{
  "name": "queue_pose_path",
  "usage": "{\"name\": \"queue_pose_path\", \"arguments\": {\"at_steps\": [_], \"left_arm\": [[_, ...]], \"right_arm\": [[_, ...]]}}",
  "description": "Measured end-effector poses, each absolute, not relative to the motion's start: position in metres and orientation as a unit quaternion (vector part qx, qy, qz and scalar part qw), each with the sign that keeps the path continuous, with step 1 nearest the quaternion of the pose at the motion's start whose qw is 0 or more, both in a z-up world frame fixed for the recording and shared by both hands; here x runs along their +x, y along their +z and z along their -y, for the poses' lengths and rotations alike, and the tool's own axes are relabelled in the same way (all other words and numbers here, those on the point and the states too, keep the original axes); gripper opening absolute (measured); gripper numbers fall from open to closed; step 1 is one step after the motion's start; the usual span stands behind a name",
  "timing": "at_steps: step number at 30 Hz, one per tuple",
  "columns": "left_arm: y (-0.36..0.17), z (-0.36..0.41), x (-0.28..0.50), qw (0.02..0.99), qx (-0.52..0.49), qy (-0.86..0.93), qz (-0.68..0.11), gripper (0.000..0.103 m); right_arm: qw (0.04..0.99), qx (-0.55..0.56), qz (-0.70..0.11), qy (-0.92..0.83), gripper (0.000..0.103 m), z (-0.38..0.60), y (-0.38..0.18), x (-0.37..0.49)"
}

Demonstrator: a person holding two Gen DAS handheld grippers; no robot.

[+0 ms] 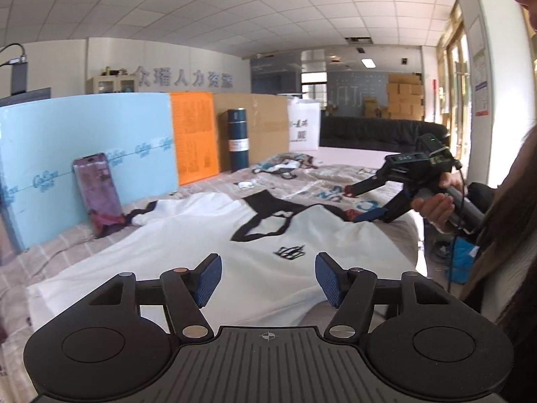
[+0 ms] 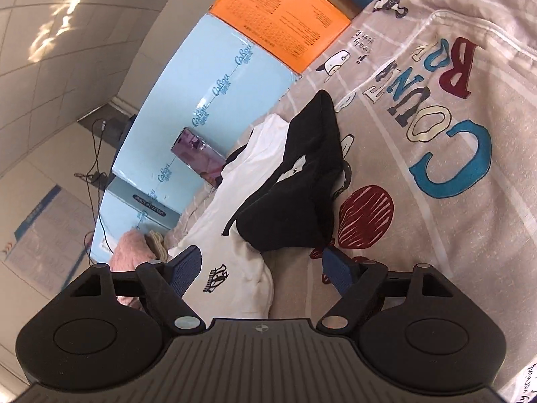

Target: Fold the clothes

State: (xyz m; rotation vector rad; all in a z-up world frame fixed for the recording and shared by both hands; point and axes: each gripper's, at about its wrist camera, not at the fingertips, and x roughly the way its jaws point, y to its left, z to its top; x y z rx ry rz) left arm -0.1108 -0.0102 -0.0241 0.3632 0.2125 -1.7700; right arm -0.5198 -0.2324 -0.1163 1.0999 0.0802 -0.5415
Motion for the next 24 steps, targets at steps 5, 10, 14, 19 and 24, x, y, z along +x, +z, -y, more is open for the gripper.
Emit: {"name": "queue_pose_path", "arguments": {"at_steps": [5, 10, 14, 19, 24], "left_arm": [[-0.023, 0.008, -0.047, 0.752, 0.093, -0.625, -0.189, 0.065], [-0.03, -0.008, -0.032, 0.751, 0.109, -0.624, -0.184, 0.065], [-0.033, -0.008, -0.048, 0.706, 0.252, -0.651, -0.124, 0.066], [-0.029, 0.015, -0.066, 0.61, 0.383, -0.687, -0.098, 0.065], [-0.027, 0.04, -0.065, 0.53, 0.427, -0.723, -0.122, 0.065]], "right_arm": [[0.788, 0.546, -0.023, -0.284, 0.074, 0.245, -0.116, -0.497], [0.788, 0.516, -0.025, -0.335, 0.048, 0.252, -0.107, -0.489], [0.783, 0.436, -0.061, -0.439, 0.043, 0.255, -0.098, -0.491], [0.818, 0.318, -0.076, -0.473, 0.073, 0.245, -0.078, -0.492], [0.898, 0.282, -0.107, -0.319, 0.081, 0.237, -0.059, -0.453]]}}
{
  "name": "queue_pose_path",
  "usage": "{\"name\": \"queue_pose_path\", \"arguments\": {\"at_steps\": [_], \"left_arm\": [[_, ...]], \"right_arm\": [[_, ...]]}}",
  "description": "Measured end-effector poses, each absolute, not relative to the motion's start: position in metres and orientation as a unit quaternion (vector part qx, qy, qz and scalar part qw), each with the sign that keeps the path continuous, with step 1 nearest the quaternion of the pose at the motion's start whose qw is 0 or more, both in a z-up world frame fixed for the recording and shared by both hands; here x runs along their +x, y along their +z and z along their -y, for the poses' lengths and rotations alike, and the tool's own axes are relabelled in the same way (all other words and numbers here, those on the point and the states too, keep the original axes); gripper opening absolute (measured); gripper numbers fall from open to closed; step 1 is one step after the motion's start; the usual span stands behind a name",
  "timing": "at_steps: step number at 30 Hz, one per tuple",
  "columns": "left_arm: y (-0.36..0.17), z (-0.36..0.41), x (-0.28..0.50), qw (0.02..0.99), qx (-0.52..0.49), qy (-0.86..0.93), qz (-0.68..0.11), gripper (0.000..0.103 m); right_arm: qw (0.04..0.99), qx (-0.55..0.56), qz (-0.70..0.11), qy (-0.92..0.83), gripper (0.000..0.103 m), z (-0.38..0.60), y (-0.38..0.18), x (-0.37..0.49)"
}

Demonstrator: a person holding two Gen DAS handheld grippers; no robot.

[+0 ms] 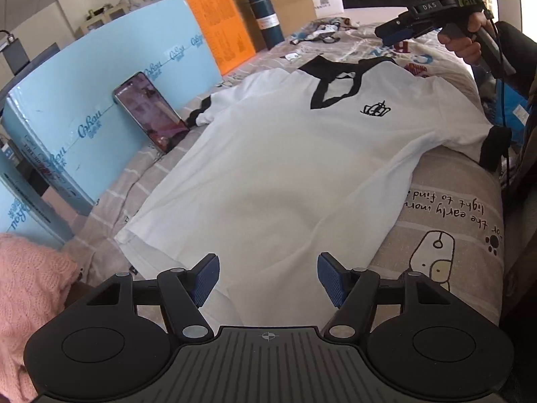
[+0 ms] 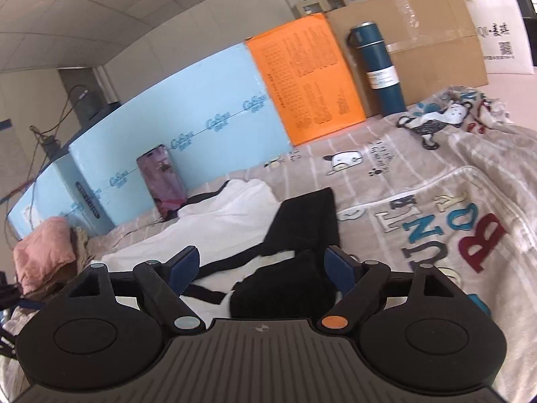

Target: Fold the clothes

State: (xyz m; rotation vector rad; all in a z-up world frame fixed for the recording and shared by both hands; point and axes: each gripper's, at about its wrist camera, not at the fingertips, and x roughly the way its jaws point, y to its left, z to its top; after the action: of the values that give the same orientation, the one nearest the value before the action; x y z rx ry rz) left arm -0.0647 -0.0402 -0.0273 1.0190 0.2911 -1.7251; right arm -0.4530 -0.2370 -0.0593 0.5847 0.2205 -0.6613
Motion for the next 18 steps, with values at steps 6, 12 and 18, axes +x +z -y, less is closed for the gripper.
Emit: {"name": "queue_pose_path", "arguments": {"at_steps": [6, 12, 18], "left_arm": [[-0.038, 0.07, -0.031, 0.46, 0.413, -0.756, -0.214, 0.065], [-0.051, 0.063, -0.03, 0.451, 0.418, -0.757, -0.221, 0.063], [-0.044, 0.023, -0.029, 0.474, 0.371, -0.771, -0.209, 0.046]], "right_arm": [[0.956, 0.227, -0.171, -0.071, 0.089, 0.207, -0.039, -0.358], [0.937, 0.137, -0.317, 0.053, 0.089, 0.158, -0.058, -0.27], [0.916, 0.112, -0.358, 0.14, 0.085, 0.133, -0.078, -0.255]]}}
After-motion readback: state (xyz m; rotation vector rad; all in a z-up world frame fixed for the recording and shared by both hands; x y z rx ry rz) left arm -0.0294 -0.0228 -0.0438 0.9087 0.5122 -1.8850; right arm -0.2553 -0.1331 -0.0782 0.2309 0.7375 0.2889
